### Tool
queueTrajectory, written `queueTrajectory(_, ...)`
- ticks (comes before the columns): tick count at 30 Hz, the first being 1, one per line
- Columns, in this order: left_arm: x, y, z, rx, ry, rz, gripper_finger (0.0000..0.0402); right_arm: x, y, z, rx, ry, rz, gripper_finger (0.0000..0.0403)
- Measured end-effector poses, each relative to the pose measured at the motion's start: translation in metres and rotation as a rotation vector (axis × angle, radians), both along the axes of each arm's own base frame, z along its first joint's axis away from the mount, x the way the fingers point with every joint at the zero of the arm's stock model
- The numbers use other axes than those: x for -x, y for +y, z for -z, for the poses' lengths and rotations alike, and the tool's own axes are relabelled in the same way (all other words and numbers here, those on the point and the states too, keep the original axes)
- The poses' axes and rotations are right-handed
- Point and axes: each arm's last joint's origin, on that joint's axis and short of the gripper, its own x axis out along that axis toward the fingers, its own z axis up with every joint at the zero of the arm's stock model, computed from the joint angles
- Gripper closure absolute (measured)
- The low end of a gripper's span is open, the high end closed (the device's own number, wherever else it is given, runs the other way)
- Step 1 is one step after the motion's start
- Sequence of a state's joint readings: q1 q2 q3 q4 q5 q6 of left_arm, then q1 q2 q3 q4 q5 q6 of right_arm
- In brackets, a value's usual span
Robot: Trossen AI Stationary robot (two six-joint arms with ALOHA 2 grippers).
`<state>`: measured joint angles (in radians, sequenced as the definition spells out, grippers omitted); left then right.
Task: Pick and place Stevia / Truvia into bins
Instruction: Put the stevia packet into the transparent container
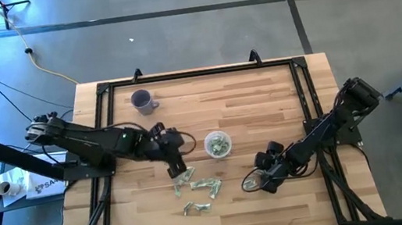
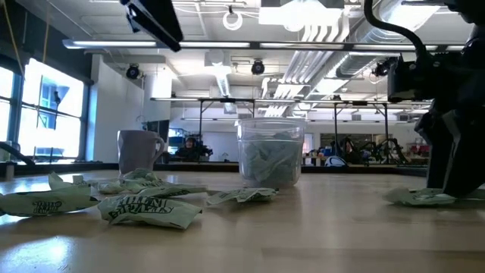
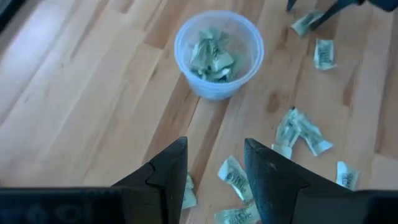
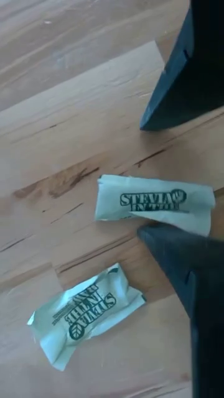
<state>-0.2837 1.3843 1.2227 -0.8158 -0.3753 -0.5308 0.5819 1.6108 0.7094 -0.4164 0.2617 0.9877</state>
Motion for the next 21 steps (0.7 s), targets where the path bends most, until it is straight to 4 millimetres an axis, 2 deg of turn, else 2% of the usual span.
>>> queueTrajectory(4,0.006,0.016,0.004,0.032,-0.053,0.018,0.0212,0.001,0.0,0.0,-0.016,0.008,0.025,0.0228)
queueTrajectory(12,0.041,0.046,0.018,0.123,-0.171,0.008,0.0212,-0.006,-0.006,-0.003,-0.085,-0.001,0.151,0.0379)
queueTrajectory(14,0.051,0.052,0.024,0.128,-0.168,-0.013,0.0212,-0.012,-0.008,-0.01,-0.088,-0.006,0.17,0.0395)
queueTrajectory(16,0.06,0.056,0.031,0.134,-0.175,-0.031,0.0212,-0.021,-0.011,-0.02,-0.067,-0.026,0.193,0.0392)
queueTrajectory(21,0.078,0.061,0.044,0.173,-0.182,-0.065,0.0212,-0.054,-0.023,-0.064,0.021,-0.127,0.135,0.0399)
